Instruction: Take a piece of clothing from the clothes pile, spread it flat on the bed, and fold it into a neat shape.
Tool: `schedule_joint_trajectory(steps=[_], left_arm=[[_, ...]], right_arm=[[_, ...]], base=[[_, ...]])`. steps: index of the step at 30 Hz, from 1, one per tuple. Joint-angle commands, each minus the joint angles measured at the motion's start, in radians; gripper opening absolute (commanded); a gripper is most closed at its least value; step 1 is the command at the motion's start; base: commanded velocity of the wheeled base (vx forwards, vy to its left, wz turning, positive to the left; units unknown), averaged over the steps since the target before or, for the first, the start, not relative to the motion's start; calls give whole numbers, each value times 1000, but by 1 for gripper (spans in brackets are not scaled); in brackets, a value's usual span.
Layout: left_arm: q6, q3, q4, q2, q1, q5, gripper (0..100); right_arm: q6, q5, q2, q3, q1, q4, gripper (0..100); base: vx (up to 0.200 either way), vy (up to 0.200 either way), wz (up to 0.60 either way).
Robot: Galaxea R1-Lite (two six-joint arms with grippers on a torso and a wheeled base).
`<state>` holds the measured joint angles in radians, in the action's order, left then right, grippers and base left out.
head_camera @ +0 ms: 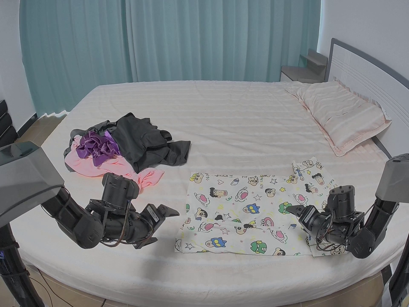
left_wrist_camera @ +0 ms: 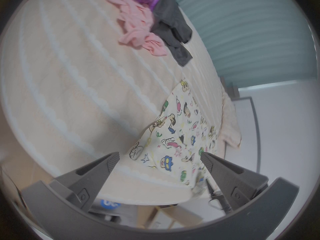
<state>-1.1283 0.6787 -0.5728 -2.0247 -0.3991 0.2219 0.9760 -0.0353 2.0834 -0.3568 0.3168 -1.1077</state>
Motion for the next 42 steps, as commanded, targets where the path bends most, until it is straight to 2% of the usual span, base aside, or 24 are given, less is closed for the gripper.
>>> schedule_joint_trajectory(steps=[1,2,8,12,23,39,40,42], left_arm=[[257,-4,-21,-98,-46,-33,100],[334,-4,-21,-104,-41,-26,100],[596,7,-22,-138,-24,8,100],[670,22,-30,-161,-20,37,100],[680,79,-137,-270,-61,40,100],[674,110,-136,-295,-86,31,100],[673,111,-134,-296,-87,31,0],[673,116,-134,-299,-87,30,0]], right_arm=[[-2,0,-22,12,1,0,100],[-2,0,-26,13,2,0,100],[-2,2,-29,15,4,0,100],[-2,2,-29,18,10,0,100],[-2,2,-25,19,16,0,100],[0,8,-17,19,16,0,100],[0,8,-17,19,16,0,100],[0,8,-16,19,16,0,100]], base=[[0,0,0],[0,0,0],[0,0,0],[0,0,0],[0,0,0],[0,0,0],[0,0,0],[0,0,0]])
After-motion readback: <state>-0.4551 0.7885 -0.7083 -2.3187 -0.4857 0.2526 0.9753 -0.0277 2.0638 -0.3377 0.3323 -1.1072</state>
